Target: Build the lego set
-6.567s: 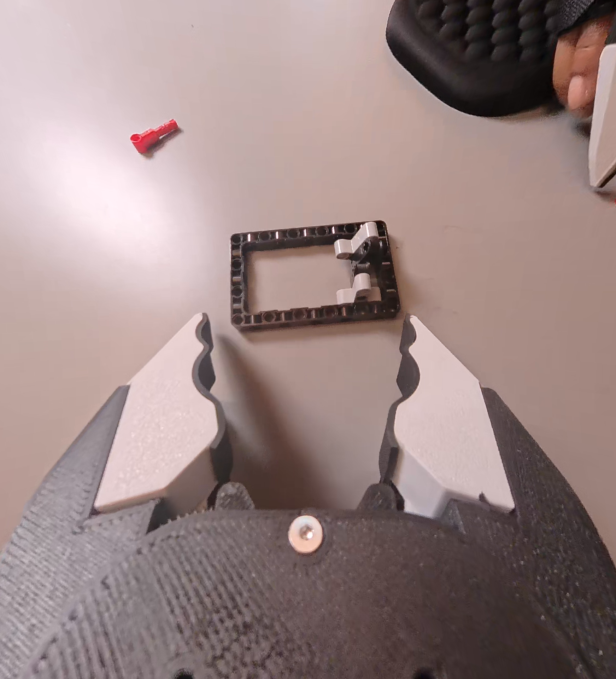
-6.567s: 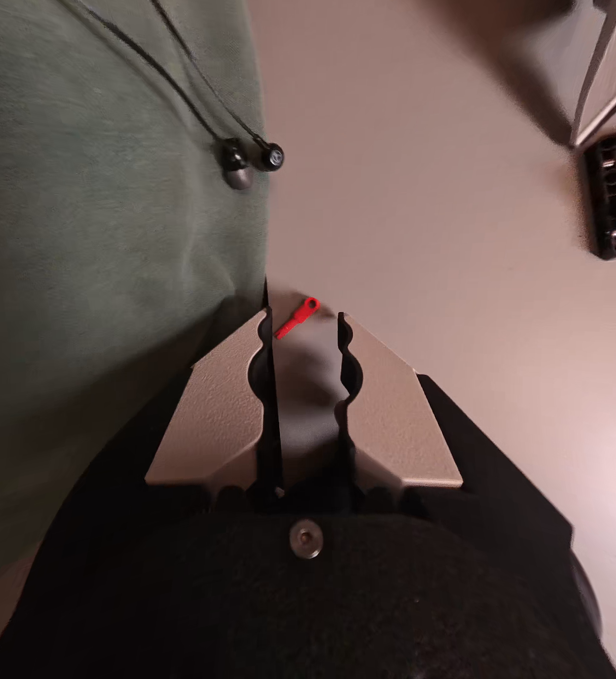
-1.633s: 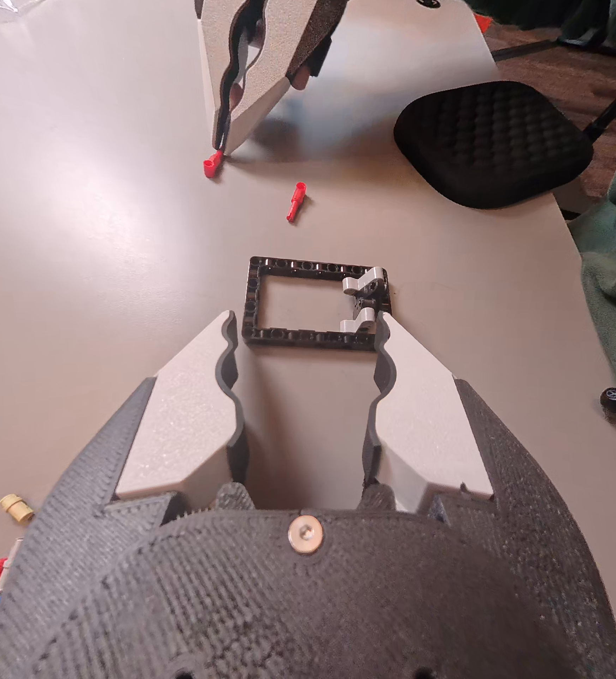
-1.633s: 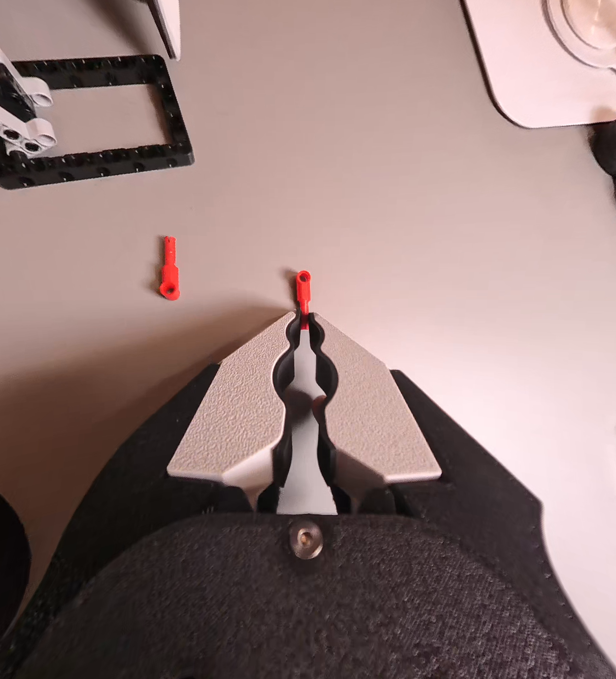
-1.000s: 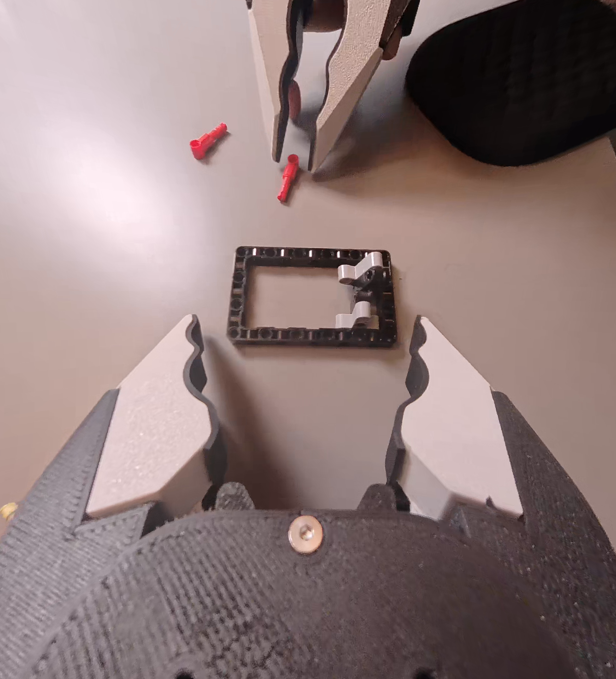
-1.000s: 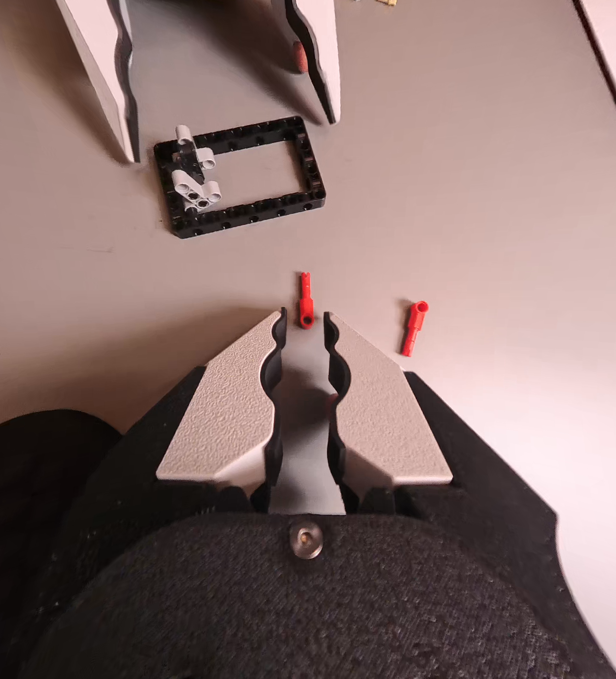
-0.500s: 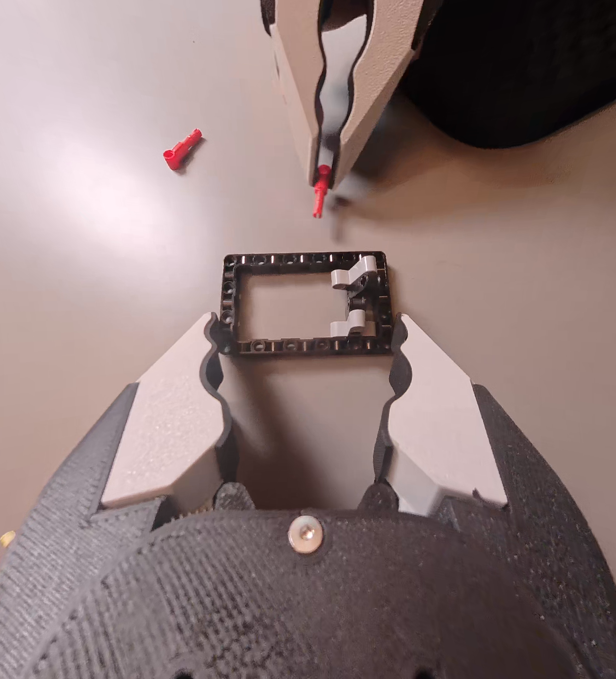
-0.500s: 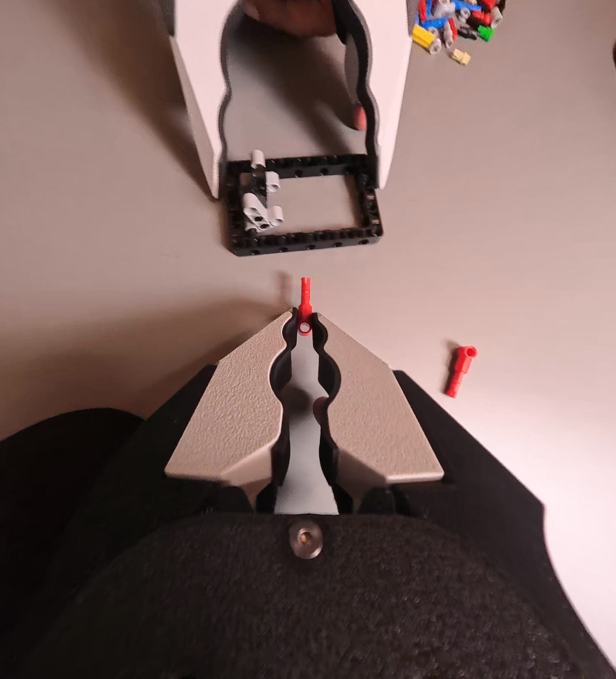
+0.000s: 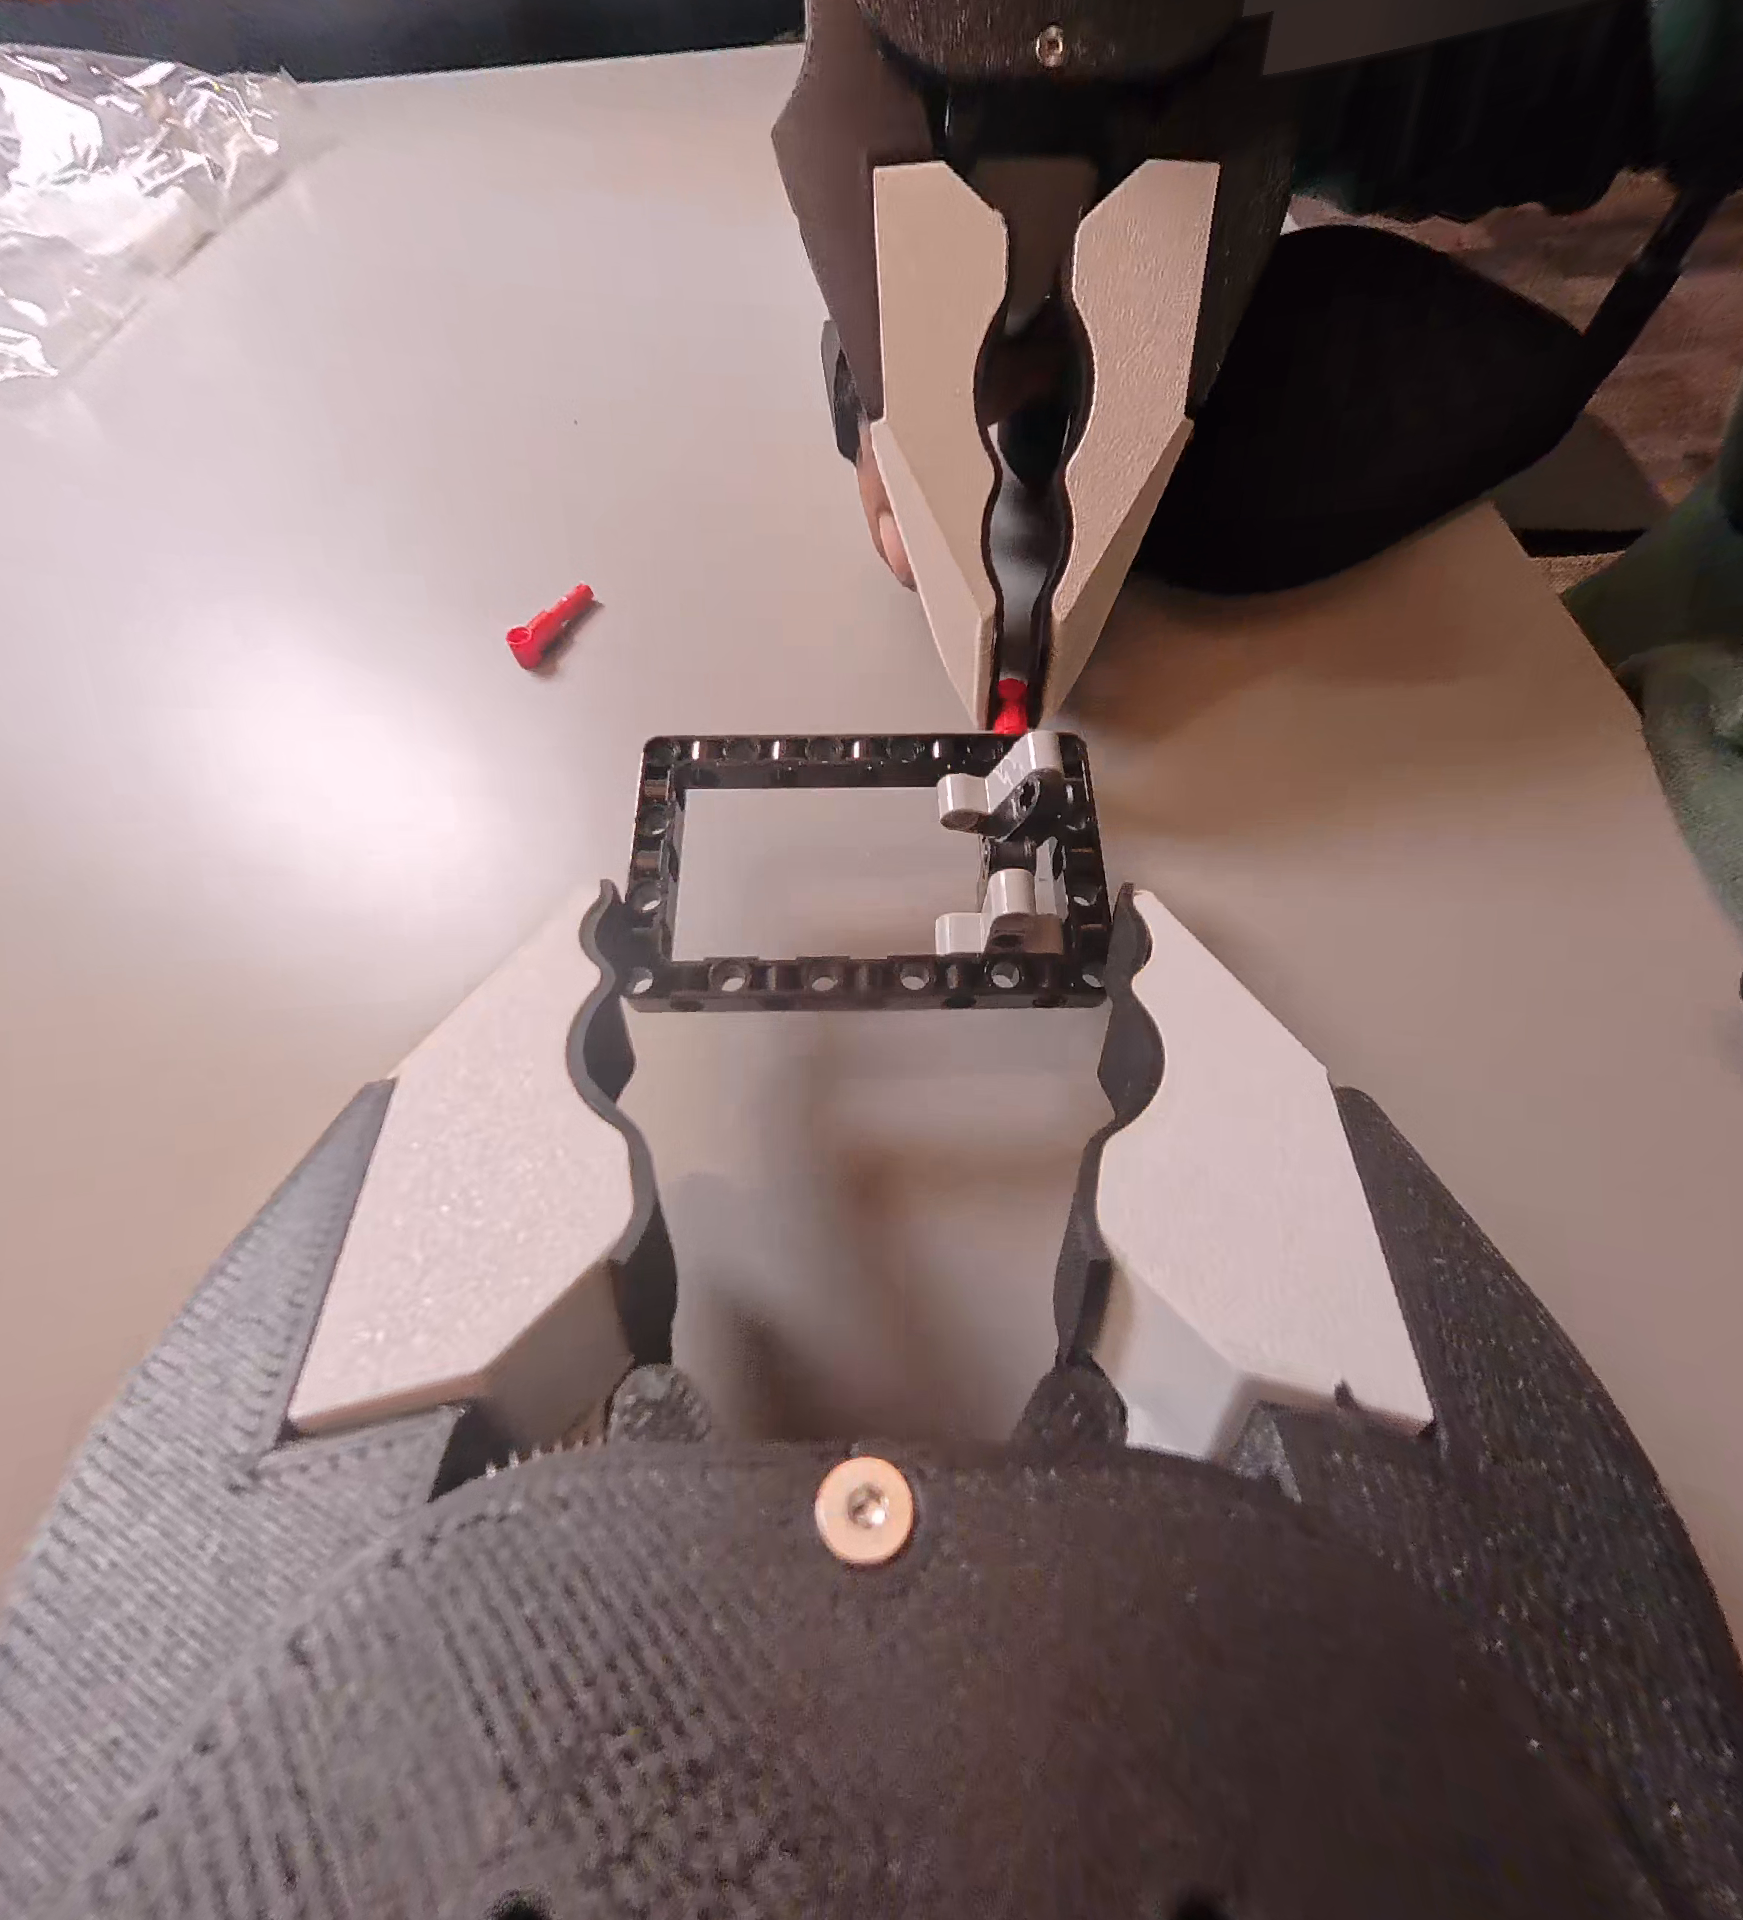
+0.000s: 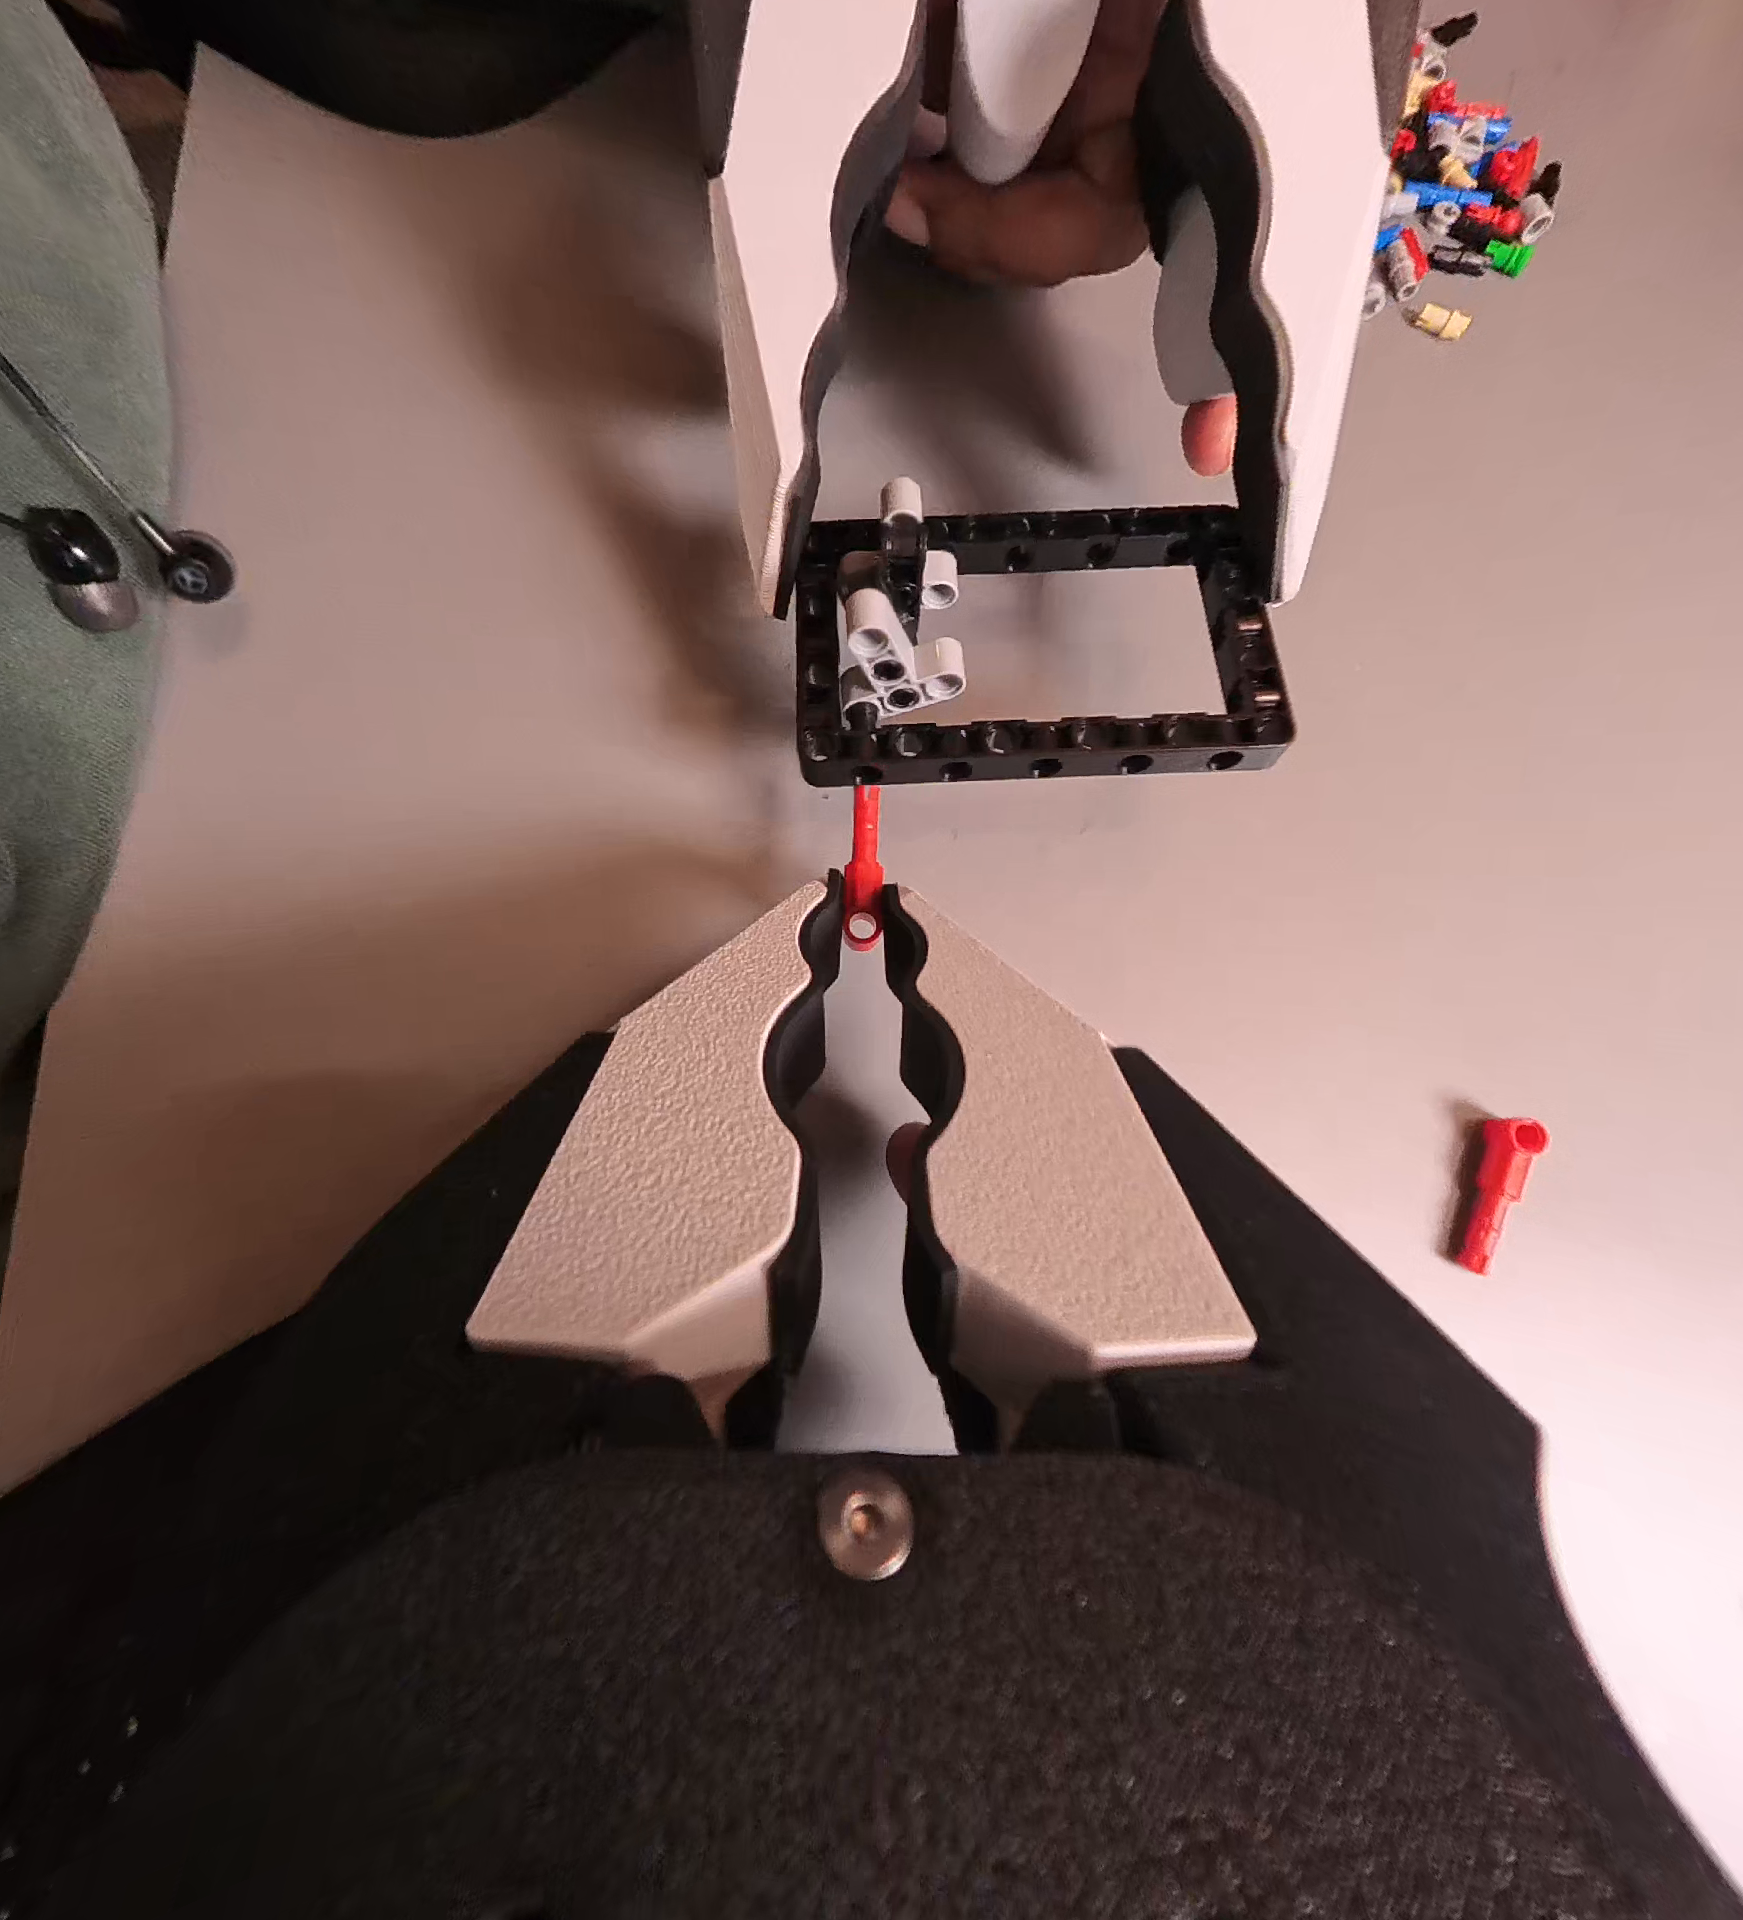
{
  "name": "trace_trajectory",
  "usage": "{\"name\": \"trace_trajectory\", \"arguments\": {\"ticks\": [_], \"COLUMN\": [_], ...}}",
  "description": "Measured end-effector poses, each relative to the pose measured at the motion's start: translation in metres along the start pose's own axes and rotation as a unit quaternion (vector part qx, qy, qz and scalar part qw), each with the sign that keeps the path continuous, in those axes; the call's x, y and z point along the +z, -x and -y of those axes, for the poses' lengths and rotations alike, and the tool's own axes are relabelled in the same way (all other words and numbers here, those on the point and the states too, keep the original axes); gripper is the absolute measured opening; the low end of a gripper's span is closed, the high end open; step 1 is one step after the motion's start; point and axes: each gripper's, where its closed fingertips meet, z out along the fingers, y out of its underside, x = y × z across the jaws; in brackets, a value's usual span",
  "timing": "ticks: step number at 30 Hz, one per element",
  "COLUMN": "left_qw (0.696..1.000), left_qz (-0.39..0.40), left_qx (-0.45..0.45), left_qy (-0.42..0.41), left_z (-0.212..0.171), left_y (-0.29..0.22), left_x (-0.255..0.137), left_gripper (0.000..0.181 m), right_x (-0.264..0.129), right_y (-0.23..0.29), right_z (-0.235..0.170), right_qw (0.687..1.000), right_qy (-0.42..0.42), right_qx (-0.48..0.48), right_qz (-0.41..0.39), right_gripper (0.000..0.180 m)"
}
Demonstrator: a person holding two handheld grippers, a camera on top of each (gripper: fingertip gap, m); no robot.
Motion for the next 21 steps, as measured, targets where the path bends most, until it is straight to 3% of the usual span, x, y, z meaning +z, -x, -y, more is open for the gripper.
{"name": "trace_trajectory", "arguments": {"ticks": [10,21], "left_qw": [0.996,0.995], "left_qz": [-0.010,-0.020], "left_qx": [0.011,0.007], "left_qy": [0.093,0.098], "left_z": [-0.025,-0.026], "left_y": [-0.005,-0.009], "left_x": [0.012,0.014], "left_gripper": [0.092,0.092], "right_x": [0.001,0.004], "right_y": [0.002,-0.005], "right_z": [-0.010,-0.016], "right_qw": [1.000,0.998], "right_qy": [0.017,0.064], "right_qx": [0.000,0.012], "right_qz": [0.007,0.004], "right_gripper": [0.005,0.005]}}
